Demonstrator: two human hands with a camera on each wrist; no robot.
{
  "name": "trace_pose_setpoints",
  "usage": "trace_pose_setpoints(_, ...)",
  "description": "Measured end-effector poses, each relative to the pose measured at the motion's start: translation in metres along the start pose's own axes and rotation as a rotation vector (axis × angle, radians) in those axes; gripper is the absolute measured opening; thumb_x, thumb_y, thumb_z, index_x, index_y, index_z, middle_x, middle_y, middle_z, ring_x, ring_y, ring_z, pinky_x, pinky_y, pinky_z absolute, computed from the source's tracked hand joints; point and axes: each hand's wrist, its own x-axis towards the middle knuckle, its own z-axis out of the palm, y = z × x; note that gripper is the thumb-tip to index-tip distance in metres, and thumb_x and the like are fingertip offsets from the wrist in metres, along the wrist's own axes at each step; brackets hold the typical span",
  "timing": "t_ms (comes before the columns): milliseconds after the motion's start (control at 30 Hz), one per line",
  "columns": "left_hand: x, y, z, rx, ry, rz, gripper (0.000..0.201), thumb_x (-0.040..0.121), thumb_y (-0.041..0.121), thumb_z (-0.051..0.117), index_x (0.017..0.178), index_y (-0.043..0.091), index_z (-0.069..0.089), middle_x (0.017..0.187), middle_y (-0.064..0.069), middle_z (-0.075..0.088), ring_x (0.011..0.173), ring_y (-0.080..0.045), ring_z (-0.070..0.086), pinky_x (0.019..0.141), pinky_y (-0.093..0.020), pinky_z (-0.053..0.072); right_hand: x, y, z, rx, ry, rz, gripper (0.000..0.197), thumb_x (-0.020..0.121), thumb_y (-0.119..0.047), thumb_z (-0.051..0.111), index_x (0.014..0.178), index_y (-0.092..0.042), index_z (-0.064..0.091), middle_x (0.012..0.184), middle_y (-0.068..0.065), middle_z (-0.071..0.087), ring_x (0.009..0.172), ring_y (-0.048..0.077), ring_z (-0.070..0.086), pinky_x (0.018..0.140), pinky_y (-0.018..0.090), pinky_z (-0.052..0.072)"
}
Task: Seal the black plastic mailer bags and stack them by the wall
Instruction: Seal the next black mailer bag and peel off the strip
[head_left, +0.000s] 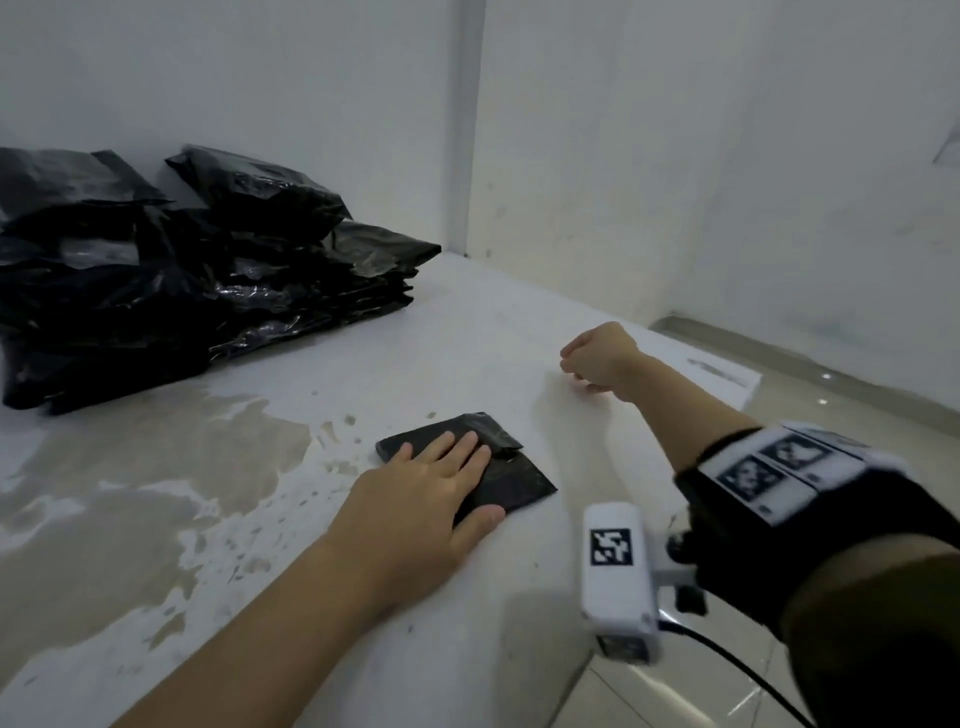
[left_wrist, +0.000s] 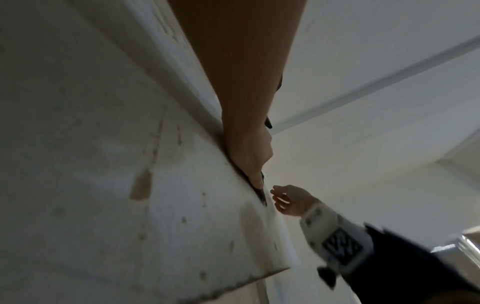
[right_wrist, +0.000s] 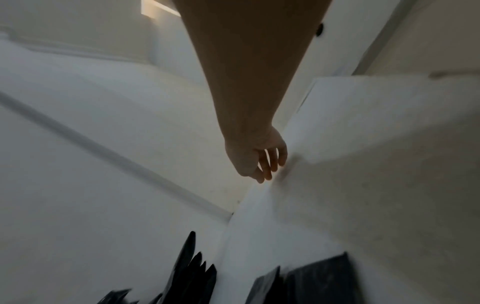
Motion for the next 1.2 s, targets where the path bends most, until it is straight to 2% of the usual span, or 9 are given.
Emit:
trace_pose_setpoints(233,0.012,0.003,0.005,-0.055,0.070,-0.163,0.063,0.098,0.054,0.007,0.152,0.026,-0.009,0.159,0.010,-0.014,0.147,-0.011,-0.010,0.118,-0.033,0.003,0.061,0.000,0.028,-0.235,0.213,0.162,0.037,0.088,-0.029,0.059,0.116,-0.008,0.047,0.127,0.013,0.053,0.122,0.035,0.044,0.098,0.040,0.036)
trace_pose_setpoints(367,0.011,-0.001,0.009,-0.098,0.088,-0.173,0.095,0.063,0.056,-0.027,0.152,0.029,-0.008,0.158,0.013,-0.012,0.147,-0.010,-0.007,0.118,-0.030,0.007,0.074,-0.002,0.035,-0.271,0.265,0.140,0.054,0.087,-0.041,0.061,0.123,-0.004,0.045,0.129,0.015,0.052,0.124,0.035,0.042,0.101,0.041,0.036)
trace_pose_setpoints(500,0.011,0.000,0.011,-0.092,0.131,-0.207,0.091,0.070,0.056,-0.017,0.151,0.031,0.016,0.156,0.013,0.009,0.145,-0.010,0.017,0.113,-0.032,0.025,0.078,-0.003,0.036,-0.163,0.315,0.132,0.044,0.082,-0.037,0.068,0.108,-0.007,0.049,0.122,0.015,0.057,0.117,0.035,0.050,0.100,0.044,0.041)
trace_pose_setpoints(633,0.009,-0.003,0.009,-0.154,0.094,-0.195,0.061,0.085,0.049,0.026,0.115,0.020,0.071,0.122,0.004,0.065,0.108,-0.015,0.065,0.078,-0.033,0.055,0.076,-0.008,0.033,-0.069,0.338,0.145,0.038,0.080,-0.020,0.074,0.104,-0.005,0.050,0.120,0.016,0.057,0.109,0.034,0.057,0.089,0.036,0.047)
trace_pose_setpoints(733,0.009,0.000,0.008,-0.176,0.053,-0.204,0.088,0.074,0.055,-0.010,0.149,0.030,0.028,0.155,0.012,0.021,0.142,-0.008,0.025,0.110,-0.030,0.030,0.073,-0.012,0.032,-0.117,0.307,0.139,0.044,0.079,-0.019,0.075,0.112,-0.002,0.051,0.121,0.015,0.056,0.109,0.031,0.058,0.073,0.032,0.043)
trace_pose_setpoints(800,0.009,0.000,0.008,-0.143,0.098,-0.178,0.096,0.061,0.057,-0.027,0.151,0.033,-0.005,0.157,0.017,-0.011,0.140,0.001,-0.012,0.115,-0.025,0.008,0.076,-0.012,0.028,-0.208,0.199,0.062,0.047,0.078,-0.024,0.075,0.116,-0.003,0.056,0.118,0.012,0.059,0.106,0.029,0.058,0.077,0.033,0.045)
trace_pose_setpoints(933,0.009,0.002,0.006,-0.137,0.133,-0.214,0.084,0.073,0.067,-0.022,0.150,0.037,-0.007,0.156,0.021,-0.014,0.125,0.002,-0.023,0.116,-0.025,0.010,0.076,-0.009,0.013,-0.443,0.057,-0.173,0.025,0.084,-0.020,0.070,0.107,-0.008,0.071,0.083,0.002,0.063,0.077,0.018,0.053,0.081,0.024,0.047)
trace_pose_setpoints(1033,0.008,0.003,0.006,-0.111,0.130,-0.212,0.083,0.075,0.067,-0.020,0.151,0.037,-0.006,0.155,0.023,-0.014,0.119,0.005,-0.022,0.116,-0.023,0.009,0.074,-0.002,0.008,-0.495,0.030,-0.329,0.014,0.087,-0.011,0.065,0.096,-0.007,0.074,0.079,0.004,0.064,0.059,0.011,0.051,0.060,0.015,0.046)
trace_pose_setpoints(1200,0.008,0.002,0.006,-0.168,0.139,-0.219,0.083,0.074,0.066,-0.021,0.150,0.038,-0.005,0.154,0.024,-0.014,0.121,0.006,-0.023,0.115,-0.021,0.008,0.082,0.006,0.013,-0.591,0.041,-0.481,0.021,0.086,0.002,0.049,0.083,-0.003,0.069,0.086,0.007,0.060,0.078,0.022,0.052,0.068,0.026,0.041)
